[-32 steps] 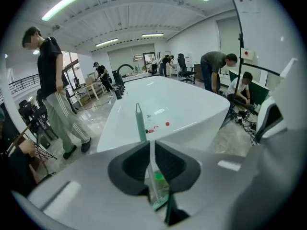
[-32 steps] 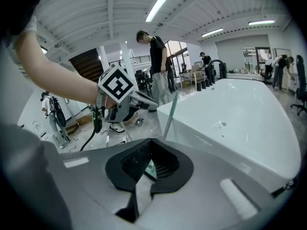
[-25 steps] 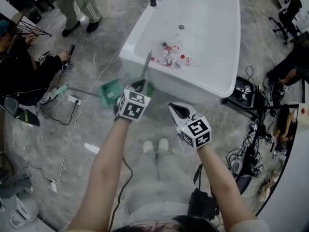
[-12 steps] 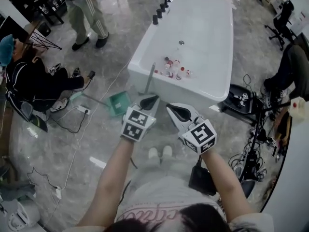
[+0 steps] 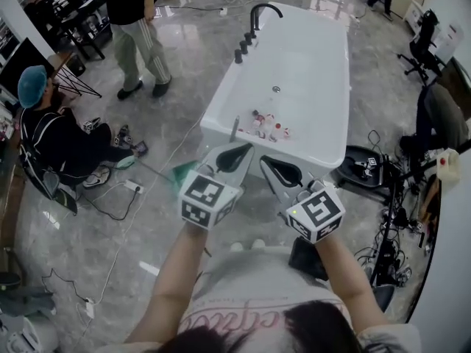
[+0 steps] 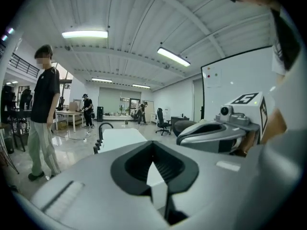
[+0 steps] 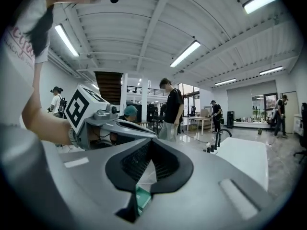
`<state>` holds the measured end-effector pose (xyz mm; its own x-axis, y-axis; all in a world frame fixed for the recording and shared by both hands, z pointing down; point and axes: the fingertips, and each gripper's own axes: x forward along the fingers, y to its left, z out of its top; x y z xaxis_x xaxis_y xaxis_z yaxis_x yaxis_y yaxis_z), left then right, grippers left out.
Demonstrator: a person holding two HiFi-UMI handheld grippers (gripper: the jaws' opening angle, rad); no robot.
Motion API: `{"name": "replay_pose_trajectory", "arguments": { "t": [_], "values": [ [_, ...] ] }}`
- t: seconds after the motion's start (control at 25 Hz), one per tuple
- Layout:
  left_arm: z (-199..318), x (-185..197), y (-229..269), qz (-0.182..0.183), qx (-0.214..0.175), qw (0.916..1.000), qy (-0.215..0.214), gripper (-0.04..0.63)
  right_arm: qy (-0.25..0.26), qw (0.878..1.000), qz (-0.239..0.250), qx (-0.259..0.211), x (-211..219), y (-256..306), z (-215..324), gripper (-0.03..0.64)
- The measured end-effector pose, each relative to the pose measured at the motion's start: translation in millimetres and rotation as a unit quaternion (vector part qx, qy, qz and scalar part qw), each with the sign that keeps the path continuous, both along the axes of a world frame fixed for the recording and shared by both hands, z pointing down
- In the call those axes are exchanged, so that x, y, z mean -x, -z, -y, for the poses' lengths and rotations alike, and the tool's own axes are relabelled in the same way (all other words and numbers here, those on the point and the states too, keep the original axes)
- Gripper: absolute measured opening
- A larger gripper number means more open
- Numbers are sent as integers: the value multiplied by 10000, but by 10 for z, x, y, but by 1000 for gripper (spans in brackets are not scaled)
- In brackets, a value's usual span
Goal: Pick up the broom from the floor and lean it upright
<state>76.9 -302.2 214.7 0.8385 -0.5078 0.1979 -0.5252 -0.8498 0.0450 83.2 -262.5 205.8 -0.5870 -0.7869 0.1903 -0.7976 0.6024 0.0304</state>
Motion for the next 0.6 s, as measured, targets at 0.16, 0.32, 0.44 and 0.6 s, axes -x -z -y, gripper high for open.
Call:
{"name": "replay_pose_trajectory", "arguments": {
  "t": [0.16,0.32,0.44,0.6],
  "values": [
    [-73,51,300,-251,-389,9989,40,0,-136,9997,77,-165,-4,182,-6,0],
    [-126,80,459,-467,-541,9974,105,0,-198,9993,106,-313,16,286,7,0],
    [-181,80,508,-561,-602,9966,100,0,-297,9988,175,-350,11,324,-10,0],
    [-226,101,534,-662,-619,9958,141,0,-395,9983,248,-344,-13,315,-40,0]
  ]
}}
